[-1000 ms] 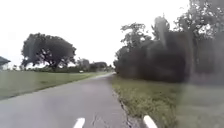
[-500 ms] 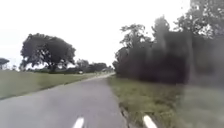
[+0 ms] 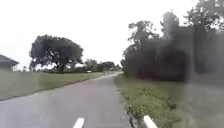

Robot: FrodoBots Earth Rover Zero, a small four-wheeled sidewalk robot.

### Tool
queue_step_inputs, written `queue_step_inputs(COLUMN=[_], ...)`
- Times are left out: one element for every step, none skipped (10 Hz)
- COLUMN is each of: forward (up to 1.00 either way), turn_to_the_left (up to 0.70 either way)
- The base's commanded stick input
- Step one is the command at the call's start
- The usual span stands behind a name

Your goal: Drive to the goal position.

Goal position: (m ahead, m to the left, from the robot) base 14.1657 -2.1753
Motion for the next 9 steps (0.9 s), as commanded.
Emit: queue_step_inputs(forward=[0.69,0.69,0.69,0.69,0.69,0.69,0.69,0.69,0.69], turn_to_the_left=[0.34,0.34,0.34,0.05,0.03,0.03,0.03,0.03,0.03])
